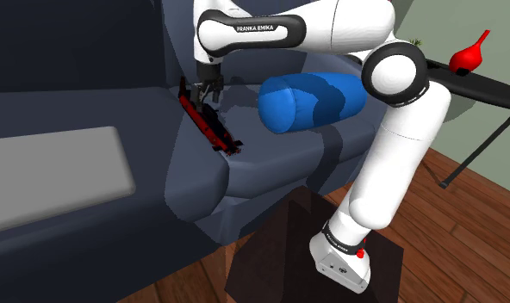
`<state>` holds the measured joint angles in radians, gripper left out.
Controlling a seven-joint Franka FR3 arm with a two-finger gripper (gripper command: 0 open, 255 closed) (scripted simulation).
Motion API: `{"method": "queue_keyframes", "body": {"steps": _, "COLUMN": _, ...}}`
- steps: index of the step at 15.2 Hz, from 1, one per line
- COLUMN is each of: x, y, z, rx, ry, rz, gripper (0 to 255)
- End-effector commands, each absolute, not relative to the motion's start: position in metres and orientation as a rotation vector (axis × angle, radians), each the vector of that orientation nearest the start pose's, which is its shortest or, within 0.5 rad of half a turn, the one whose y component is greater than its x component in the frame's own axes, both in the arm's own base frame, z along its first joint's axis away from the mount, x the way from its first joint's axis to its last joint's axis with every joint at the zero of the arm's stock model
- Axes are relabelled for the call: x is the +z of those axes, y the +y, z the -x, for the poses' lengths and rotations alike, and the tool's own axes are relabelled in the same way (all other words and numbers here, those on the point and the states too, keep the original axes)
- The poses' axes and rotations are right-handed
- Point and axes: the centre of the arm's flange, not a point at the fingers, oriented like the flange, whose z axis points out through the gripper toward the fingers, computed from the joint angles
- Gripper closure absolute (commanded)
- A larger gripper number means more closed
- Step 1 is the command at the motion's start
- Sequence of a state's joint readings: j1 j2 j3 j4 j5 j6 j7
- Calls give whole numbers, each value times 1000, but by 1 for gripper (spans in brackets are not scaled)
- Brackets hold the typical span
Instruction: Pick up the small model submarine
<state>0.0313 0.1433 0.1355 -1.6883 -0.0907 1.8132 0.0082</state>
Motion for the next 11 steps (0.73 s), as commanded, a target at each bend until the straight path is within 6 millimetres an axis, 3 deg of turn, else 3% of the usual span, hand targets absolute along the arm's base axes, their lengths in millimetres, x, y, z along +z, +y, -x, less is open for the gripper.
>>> {"method": "queue_keyframes", "body": {"steps": 1, "x": 496, "y": 89, "z": -599, "rx": 17, "ry": -289, "rz": 3198, "gripper": 0}}
{"method": "queue_keyframes", "body": {"steps": 4, "x": 488, "y": 89, "z": -599, "rx": 17, "ry": -289, "rz": 3198, "gripper": 0}}
{"method": "queue_keyframes", "body": {"steps": 5, "x": 488, "y": 89, "z": -599, "rx": 17, "ry": -289, "rz": 3198, "gripper": 255}}
{"method": "queue_keyframes", "body": {"steps": 11, "x": 488, "y": 88, "z": -599, "rx": 17, "ry": -289, "rz": 3198, "gripper": 255}}
